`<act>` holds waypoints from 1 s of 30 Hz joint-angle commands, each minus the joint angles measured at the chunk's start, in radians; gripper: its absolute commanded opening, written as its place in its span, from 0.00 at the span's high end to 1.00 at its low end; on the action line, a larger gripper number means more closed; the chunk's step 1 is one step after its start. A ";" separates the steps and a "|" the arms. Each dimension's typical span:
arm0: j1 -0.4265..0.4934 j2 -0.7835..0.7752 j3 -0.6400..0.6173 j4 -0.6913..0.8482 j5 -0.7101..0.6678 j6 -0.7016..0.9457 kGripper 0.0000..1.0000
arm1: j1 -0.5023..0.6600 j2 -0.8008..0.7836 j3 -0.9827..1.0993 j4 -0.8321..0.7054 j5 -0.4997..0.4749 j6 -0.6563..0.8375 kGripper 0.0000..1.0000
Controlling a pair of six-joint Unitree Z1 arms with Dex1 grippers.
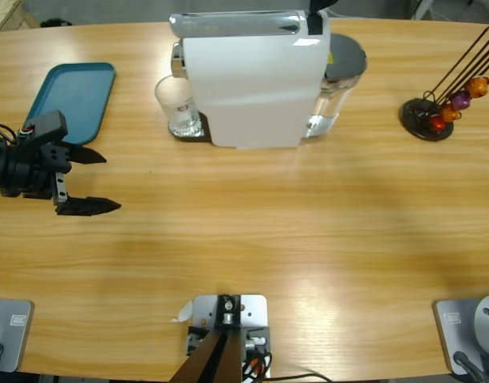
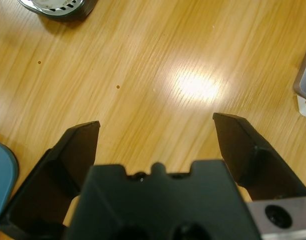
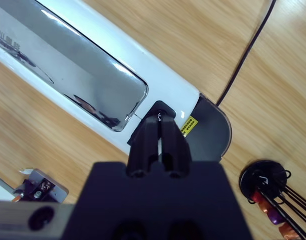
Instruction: Pour coffee
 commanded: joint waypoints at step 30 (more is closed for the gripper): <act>-0.018 -0.324 0.008 0.184 -0.070 -0.092 0.01 | 0.065 -0.834 1.462 -0.888 -0.078 0.009 0.00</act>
